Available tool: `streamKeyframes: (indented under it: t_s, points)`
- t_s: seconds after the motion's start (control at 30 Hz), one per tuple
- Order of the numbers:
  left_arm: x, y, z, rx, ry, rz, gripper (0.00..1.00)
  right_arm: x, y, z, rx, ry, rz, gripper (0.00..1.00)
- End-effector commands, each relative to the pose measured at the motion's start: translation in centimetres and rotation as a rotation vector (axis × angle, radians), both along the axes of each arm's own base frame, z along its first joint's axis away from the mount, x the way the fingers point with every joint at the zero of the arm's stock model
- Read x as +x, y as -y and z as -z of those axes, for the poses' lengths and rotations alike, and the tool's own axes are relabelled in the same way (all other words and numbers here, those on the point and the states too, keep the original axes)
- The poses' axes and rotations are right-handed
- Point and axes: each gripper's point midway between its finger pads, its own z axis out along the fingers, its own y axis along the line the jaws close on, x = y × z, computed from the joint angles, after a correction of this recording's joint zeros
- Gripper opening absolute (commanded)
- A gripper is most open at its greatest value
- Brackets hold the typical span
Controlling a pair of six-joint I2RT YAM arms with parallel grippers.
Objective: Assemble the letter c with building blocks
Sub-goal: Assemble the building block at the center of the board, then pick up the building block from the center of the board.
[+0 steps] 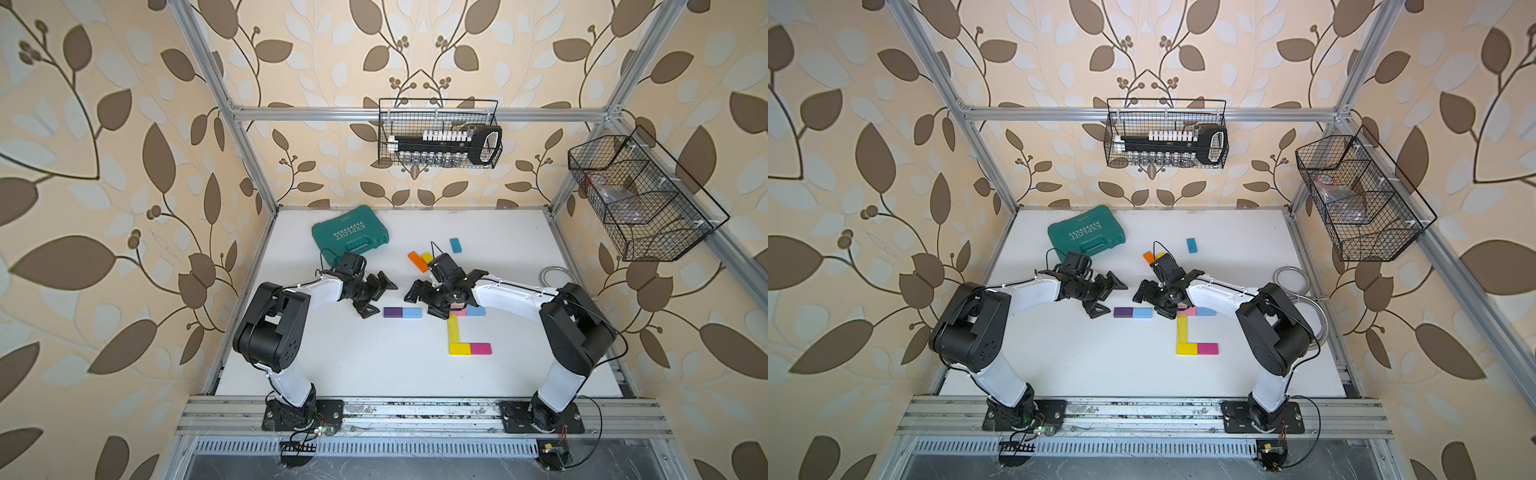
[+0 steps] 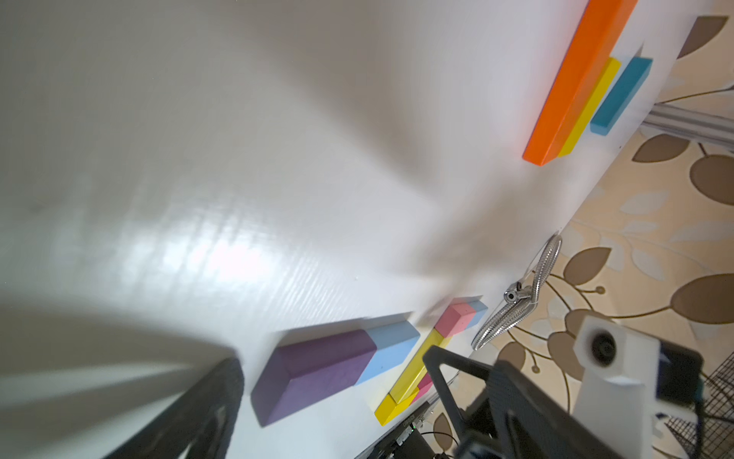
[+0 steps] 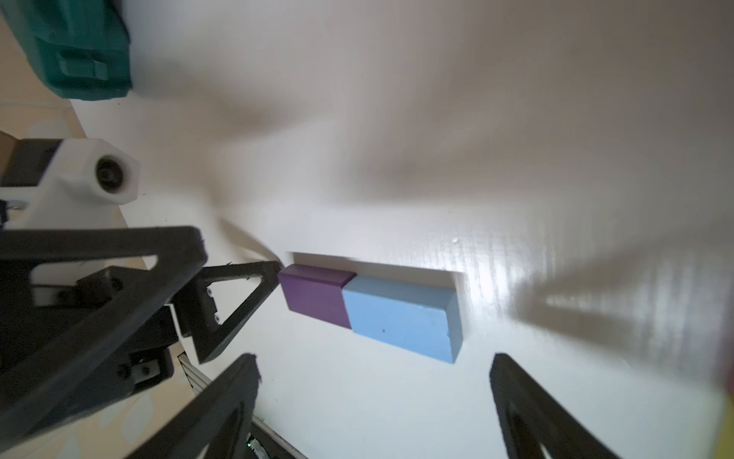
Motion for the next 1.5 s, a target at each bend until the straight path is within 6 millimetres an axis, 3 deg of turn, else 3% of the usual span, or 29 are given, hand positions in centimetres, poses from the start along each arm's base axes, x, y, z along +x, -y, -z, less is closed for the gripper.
streamKeyframes:
  t_s: [0.0, 0.13, 0.3, 0.47, 0.67, 0.77, 1.0, 1.23, 1.47]
  points:
    - [2.3, -2.6, -3.6, 0.0, 0.09, -0.03, 0.99, 1.9, 1.0, -4.7, -0.01, 0.106, 0.005, 0.9]
    - [4.1, -3.9, -6.1, 0.063, 0.141, 0.008, 0.99, 3.5, 2.9, -8.2, -0.037, 0.19, 0.01, 0.9]
    - [7.0, -2.4, -7.7, 0.121, 0.128, 0.054, 0.99, 4.4, 7.8, -9.2, -0.128, 0.21, 0.06, 0.9]
    - [9.7, 0.8, -7.1, 0.273, 0.119, 0.136, 0.99, 4.7, 11.6, -8.5, -0.105, 0.196, 0.114, 0.9]
    - [12.2, 4.5, -4.2, 0.45, 0.085, 0.173, 0.99, 4.0, 15.1, -7.4, -0.168, 0.168, 0.121, 0.9]
    - [13.5, 6.3, -3.5, 0.519, 0.1, 0.172, 0.99, 3.4, 15.6, -6.8, -0.142, 0.157, 0.134, 0.9]
    - [15.3, 8.0, -1.2, 0.649, 0.12, 0.178, 0.99, 2.2, 15.5, -5.7, -0.113, 0.142, 0.13, 0.9]
    - [15.7, 7.7, 1.4, 0.713, 0.105, 0.164, 0.99, 1.5, 15.5, -5.1, -0.104, 0.141, 0.118, 0.89]
    - [16.0, 7.7, 2.6, 0.732, 0.101, 0.18, 0.99, 1.3, 15.5, -5.2, -0.09, 0.147, 0.118, 0.89]
